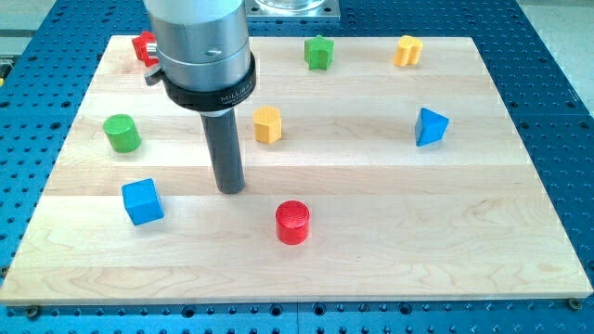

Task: Slide the hexagon towards the bottom right corner

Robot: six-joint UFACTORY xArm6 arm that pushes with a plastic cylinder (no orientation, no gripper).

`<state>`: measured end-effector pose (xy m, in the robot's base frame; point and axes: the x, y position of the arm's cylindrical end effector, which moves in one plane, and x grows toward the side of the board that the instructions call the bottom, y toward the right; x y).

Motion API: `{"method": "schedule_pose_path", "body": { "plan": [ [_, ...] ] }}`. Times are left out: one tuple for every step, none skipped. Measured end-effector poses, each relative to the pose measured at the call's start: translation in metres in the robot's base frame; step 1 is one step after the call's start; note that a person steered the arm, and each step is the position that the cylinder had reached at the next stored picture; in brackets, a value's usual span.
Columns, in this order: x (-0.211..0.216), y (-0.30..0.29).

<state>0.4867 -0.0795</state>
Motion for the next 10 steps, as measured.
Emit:
{"method": "schedule_pose_path", "body": {
  "plan": [
    [0.024,-0.077],
    [0.026,-0.109],
    [-0.023,-0.106],
    [-0.076,-0.102],
    [-0.096,-0.086],
    [-0.117,-0.065],
    [-0.111,-0.008],
    [-0.094,0.119],
    [-0.032,0.197],
    [-0.067,0.2]
  ]
}}
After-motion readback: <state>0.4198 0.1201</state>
